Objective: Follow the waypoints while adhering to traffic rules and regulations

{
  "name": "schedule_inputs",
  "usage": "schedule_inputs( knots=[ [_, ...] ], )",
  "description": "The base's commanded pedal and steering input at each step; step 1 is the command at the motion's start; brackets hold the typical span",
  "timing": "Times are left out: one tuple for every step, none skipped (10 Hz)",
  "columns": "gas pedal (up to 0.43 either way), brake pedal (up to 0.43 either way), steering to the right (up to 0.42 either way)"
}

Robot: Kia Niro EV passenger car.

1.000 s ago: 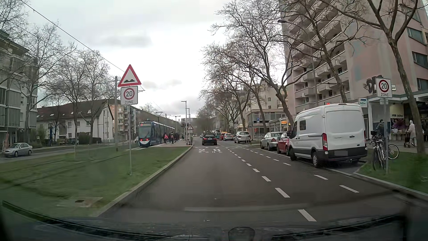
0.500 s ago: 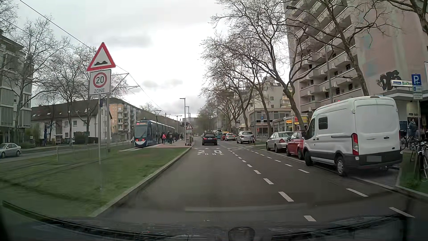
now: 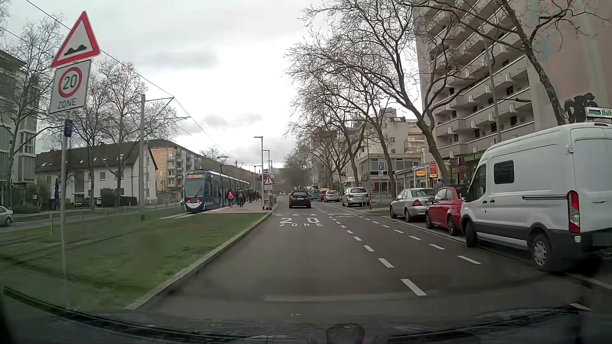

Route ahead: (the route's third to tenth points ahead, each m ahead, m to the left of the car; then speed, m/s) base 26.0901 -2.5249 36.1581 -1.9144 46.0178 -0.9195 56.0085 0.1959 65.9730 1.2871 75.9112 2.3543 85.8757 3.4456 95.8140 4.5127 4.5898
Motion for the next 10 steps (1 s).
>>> schedule_inputs(
  knots=[
    [0.020, 0.000, -0.009],
    [0.028, 0.000, -0.009],
    [0.028, 0.000, -0.009],
    [0.028, 0.000, -0.009],
    [0.028, 0.000, -0.009],
    [0.028, 0.000, -0.009],
    [0.028, 0.000, -0.009],
    [0.028, 0.000, -0.009],
    [0.028, 0.000, -0.009],
    [0.028, 0.000, -0.009]
  ],
)
